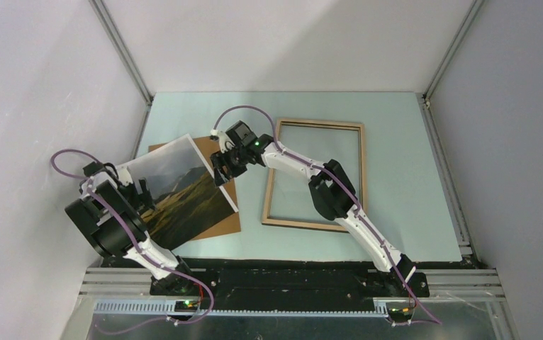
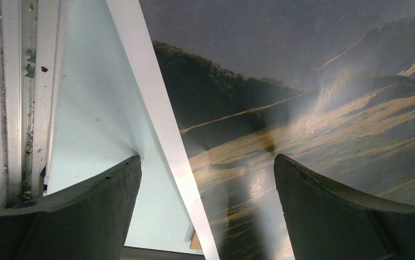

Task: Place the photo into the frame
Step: Pick up the photo at the center of the board, then turn over the photo from the photo frame.

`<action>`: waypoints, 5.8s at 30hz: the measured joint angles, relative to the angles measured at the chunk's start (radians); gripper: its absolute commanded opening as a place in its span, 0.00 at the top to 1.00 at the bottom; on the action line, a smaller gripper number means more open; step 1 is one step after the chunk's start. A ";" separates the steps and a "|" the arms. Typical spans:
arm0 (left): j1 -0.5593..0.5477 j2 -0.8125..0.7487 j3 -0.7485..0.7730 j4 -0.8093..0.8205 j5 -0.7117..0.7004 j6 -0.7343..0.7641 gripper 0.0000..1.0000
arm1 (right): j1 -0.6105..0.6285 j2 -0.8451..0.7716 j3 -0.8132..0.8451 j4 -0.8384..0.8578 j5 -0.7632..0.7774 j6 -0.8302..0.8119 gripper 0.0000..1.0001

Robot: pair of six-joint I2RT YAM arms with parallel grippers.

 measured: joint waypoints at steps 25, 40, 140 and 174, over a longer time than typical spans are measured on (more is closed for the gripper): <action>0.002 0.026 0.034 -0.015 0.141 0.028 0.07 | -0.005 0.051 0.013 0.072 -0.104 0.139 0.33; 0.011 -0.083 0.032 -0.087 0.292 0.064 0.06 | -0.033 0.049 -0.037 0.131 -0.168 0.174 0.34; 0.000 -0.282 0.013 -0.028 0.454 0.035 1.00 | -0.087 -0.195 -0.319 0.103 -0.104 0.090 0.13; -1.128 -0.230 0.787 -0.281 -0.396 -0.155 1.00 | -0.409 -0.769 -0.818 0.378 -0.173 0.300 0.14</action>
